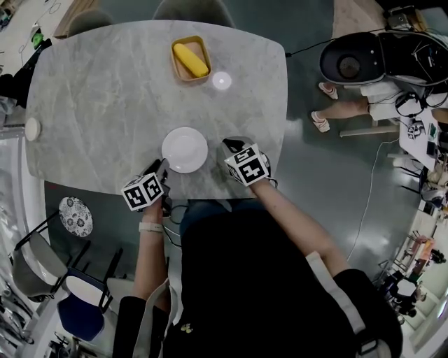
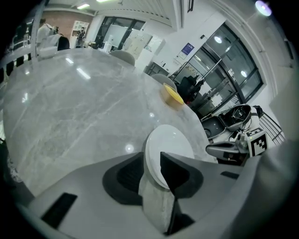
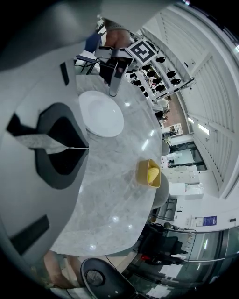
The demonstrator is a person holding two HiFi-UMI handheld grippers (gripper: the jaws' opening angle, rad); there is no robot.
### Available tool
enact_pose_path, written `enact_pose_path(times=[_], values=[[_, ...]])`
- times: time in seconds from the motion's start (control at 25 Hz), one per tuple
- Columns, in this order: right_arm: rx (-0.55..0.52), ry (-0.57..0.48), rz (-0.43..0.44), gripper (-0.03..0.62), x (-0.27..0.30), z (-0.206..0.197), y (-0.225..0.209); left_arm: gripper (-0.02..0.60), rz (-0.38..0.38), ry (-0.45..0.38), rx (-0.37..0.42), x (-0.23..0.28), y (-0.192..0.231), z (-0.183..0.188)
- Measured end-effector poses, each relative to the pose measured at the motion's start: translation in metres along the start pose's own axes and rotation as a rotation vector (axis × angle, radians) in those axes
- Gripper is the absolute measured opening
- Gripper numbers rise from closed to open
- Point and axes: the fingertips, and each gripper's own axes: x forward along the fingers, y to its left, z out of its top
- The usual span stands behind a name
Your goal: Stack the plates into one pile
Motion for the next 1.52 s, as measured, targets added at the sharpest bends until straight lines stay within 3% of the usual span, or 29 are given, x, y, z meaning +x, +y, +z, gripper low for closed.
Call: enact_pose_path(times=[0.44,0.72,1.0,1.16,1.4,1.52], values=[[0.019,-0.048,0.014,0.018,-0.019,0.012,-0.005,0.11,0.009,-0.022,0.072,-0.015,-0.027,0.015],[0.057,-0.148,0.028,0.018,-0.051,0.038,-0.015,0.11,-0.037,-0.075,0.143,-0.017,-0.073,0.045],[0.061,-0.259,0.039,0.018,-0.107,0.064,-0.024,0.078,-0.171,-0.11,0.265,-0.023,-0.16,0.077],[0.058,-0.33,0.029,0.018,-0.148,0.06,-0.015,0.038,-0.243,-0.167,0.381,-0.044,-0.212,0.077],[0.065,-0.444,0.007,0.018,-0.21,0.092,-0.073,0.009,-0.331,-0.285,0.55,-0.043,-0.316,0.13],[0.067,-0.507,-0.014,0.018,-0.253,0.098,-0.099,0.009,-0.389,-0.306,0.638,-0.048,-0.372,0.14]])
